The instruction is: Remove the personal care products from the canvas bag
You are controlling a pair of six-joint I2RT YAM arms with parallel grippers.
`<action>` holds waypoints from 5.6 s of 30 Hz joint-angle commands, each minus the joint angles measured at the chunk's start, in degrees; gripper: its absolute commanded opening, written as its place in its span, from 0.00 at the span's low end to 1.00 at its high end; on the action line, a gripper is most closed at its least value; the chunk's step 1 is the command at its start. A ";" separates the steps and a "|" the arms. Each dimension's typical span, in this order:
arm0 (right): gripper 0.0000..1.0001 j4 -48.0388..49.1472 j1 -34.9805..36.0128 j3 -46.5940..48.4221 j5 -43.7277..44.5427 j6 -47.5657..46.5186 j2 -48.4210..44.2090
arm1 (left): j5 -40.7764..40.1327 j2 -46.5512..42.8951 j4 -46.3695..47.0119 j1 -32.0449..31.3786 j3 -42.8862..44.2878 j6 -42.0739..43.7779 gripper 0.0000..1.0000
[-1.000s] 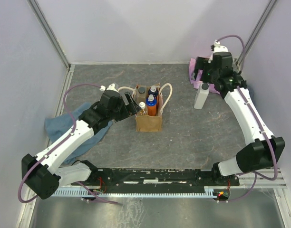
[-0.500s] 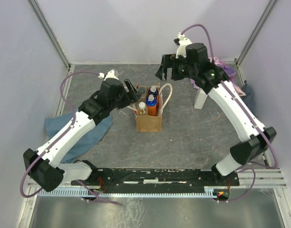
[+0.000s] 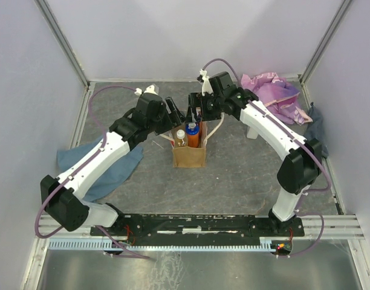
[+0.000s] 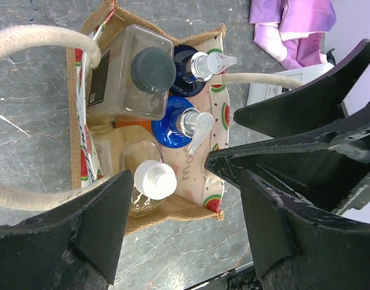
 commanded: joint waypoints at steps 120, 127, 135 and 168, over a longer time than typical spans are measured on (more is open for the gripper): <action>0.77 4.01 -16.41 -8.21 25.34 -7.23 1.48 | 2.94 -0.87 0.58 -0.37 -4.62 5.18 0.87; 0.81 3.76 -16.45 -8.27 24.88 -6.62 1.43 | 2.59 2.87 -1.87 -0.67 -3.48 7.22 0.87; 0.83 3.40 -16.37 -8.97 24.69 -6.20 0.56 | -1.22 5.23 -6.22 -2.56 3.88 10.50 0.86; 0.90 1.71 -15.80 -7.23 17.91 -7.24 -11.58 | -4.21 16.46 -7.91 -5.52 5.64 11.94 0.77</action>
